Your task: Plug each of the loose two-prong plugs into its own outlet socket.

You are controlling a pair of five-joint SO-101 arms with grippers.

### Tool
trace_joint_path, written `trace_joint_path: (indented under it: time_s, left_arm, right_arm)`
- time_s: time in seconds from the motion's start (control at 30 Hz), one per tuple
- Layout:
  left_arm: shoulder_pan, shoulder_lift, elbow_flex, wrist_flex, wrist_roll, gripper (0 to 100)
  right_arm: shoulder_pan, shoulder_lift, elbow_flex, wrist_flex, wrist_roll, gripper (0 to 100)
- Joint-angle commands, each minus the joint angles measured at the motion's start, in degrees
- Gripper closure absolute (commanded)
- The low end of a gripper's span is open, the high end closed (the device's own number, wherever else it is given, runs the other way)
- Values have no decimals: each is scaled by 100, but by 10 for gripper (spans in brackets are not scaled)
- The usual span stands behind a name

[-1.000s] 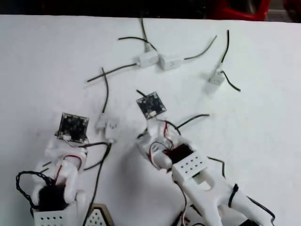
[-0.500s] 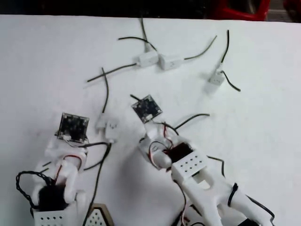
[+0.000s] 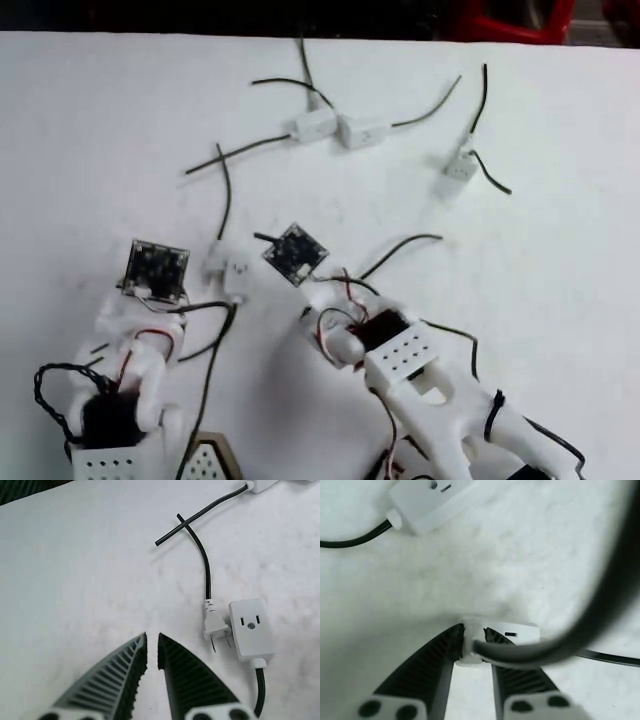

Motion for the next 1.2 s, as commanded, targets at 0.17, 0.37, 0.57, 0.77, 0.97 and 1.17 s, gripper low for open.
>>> trace_joint_path:
  time_s: [0.17, 0.37, 0.57, 0.77, 0.97, 1.17]
  left_arm:
    - [-66, -57, 35, -9, -44, 940]
    - [-66, -57, 35, -9, -44, 940]
    - [-66, -57, 35, -9, -44, 940]
    - [-66, -57, 53, -9, -44, 940]
    - [-66, -57, 211, -211, -53, 939]
    - [-66, -57, 211, -211, -53, 939]
  right_arm:
    - [611, 13, -993, 57, 62, 981]
    - [1288, 66, -2084, 48, -246, 981]
    - [1675, 75, -2585, -945, -888, 981]
    - [2009, 295, -2602, -2062, -949, 981]
    - [2070, 1499, -2875, -2818, -897, 981]
    - [2132, 3160, -3903, -2870, -765, 957]
